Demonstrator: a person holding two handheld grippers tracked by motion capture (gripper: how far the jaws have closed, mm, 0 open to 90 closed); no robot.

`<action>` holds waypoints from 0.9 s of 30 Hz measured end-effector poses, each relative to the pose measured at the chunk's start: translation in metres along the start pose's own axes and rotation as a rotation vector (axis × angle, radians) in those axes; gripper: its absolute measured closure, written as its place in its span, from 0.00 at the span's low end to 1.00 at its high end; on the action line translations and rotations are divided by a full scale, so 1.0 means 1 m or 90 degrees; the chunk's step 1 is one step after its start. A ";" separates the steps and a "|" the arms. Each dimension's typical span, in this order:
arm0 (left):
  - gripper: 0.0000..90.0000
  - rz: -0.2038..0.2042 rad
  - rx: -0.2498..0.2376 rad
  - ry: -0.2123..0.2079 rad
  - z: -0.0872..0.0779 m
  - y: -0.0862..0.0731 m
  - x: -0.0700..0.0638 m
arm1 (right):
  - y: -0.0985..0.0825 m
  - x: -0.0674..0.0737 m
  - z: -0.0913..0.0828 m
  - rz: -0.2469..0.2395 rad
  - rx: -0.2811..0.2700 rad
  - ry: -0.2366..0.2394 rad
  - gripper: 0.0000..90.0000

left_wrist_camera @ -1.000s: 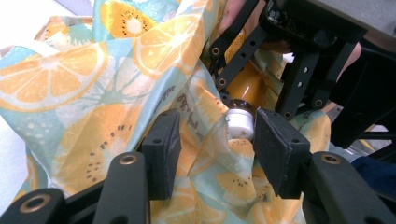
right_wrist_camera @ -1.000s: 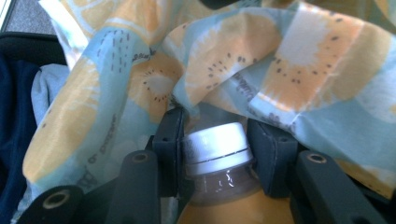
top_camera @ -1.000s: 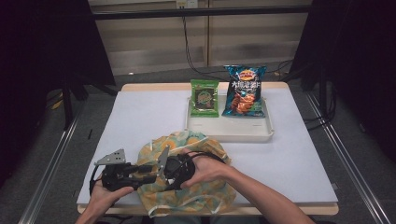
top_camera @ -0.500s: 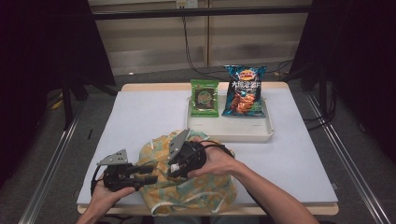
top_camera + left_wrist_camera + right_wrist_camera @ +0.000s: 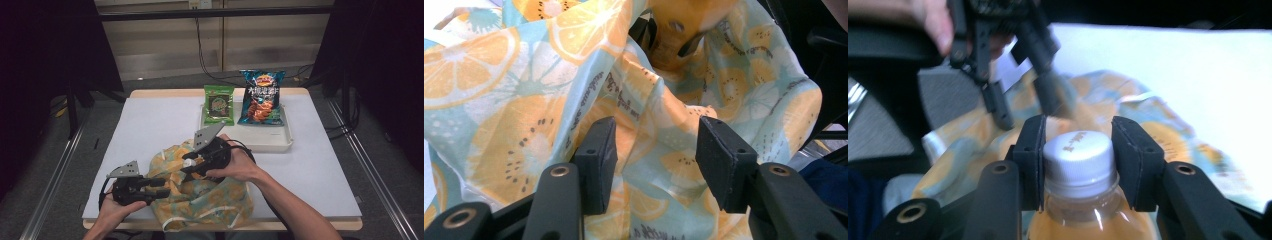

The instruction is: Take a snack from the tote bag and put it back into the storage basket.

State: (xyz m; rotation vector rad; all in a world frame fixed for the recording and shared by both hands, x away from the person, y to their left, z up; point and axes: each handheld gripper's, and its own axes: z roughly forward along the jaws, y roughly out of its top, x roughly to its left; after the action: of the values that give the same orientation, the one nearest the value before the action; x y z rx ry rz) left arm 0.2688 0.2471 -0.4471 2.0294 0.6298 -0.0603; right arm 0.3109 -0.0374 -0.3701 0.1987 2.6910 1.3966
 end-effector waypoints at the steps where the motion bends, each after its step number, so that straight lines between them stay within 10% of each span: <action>1: 0.56 0.000 0.000 0.000 0.000 0.000 0.000 | 0.000 -0.002 -0.002 0.008 -0.012 0.008 0.68; 27: 0.54 0.012 0.004 0.009 0.002 0.002 -0.002 | -0.031 -0.007 -0.049 0.055 -0.090 -0.034 0.68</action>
State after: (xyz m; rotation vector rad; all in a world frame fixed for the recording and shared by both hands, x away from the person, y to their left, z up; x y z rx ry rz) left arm 0.2679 0.2441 -0.4460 2.0435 0.6205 -0.0367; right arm 0.3078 -0.0957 -0.3672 0.3396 2.5567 1.5744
